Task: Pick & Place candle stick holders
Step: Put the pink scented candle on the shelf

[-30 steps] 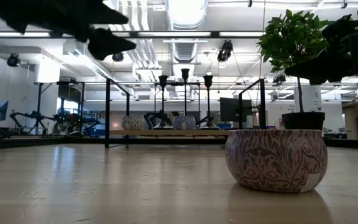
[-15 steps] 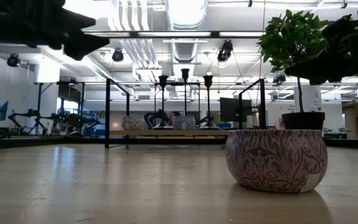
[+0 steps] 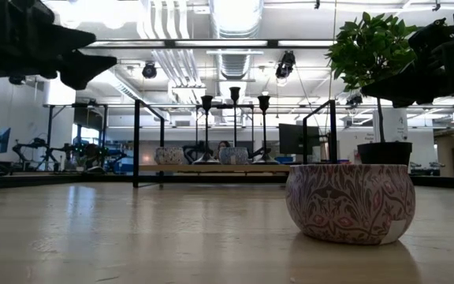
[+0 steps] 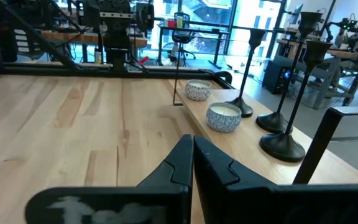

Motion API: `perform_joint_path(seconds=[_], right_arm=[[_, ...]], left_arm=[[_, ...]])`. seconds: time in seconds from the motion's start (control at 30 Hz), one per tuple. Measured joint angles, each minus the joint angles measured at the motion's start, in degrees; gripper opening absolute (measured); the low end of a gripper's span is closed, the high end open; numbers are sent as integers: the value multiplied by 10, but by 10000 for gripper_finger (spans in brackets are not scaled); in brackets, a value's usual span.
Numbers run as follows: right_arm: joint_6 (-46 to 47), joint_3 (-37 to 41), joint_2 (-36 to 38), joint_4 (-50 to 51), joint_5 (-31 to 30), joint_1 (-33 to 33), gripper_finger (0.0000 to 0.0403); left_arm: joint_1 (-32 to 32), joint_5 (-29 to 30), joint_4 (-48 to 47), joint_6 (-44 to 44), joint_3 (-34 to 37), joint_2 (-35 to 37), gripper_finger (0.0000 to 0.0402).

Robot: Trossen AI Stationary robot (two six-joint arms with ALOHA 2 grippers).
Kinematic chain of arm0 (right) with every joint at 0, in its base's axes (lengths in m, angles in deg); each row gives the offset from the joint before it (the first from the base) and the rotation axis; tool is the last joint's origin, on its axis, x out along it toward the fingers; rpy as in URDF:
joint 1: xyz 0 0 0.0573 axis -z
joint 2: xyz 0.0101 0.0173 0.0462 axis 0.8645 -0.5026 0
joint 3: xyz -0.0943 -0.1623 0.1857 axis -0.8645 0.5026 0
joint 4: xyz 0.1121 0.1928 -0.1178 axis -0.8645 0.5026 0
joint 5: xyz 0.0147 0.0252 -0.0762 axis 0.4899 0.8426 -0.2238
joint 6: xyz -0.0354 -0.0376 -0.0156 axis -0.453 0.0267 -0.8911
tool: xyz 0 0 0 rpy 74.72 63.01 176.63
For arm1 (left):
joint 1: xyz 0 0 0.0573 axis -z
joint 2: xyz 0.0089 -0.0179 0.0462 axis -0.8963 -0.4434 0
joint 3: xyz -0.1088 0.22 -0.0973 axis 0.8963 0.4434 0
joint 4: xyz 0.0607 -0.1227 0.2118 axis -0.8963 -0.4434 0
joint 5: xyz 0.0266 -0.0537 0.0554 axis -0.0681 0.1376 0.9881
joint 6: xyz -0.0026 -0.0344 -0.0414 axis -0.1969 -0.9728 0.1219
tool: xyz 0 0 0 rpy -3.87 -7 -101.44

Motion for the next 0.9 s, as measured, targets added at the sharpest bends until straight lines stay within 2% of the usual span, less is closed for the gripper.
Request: perform_joint_path(seconds=[0.27,0.57,0.9], right_arm=[[0,0,0,0,0,0,8],[0,0,-1,0,0,0,8],[0,0,0,0,0,0,8]], left_arm=[[-3,-2,-115,11,1,111,399],[-9,-5,-163,32,1,110,399],[-61,-4,-171,56,2,110,399]])
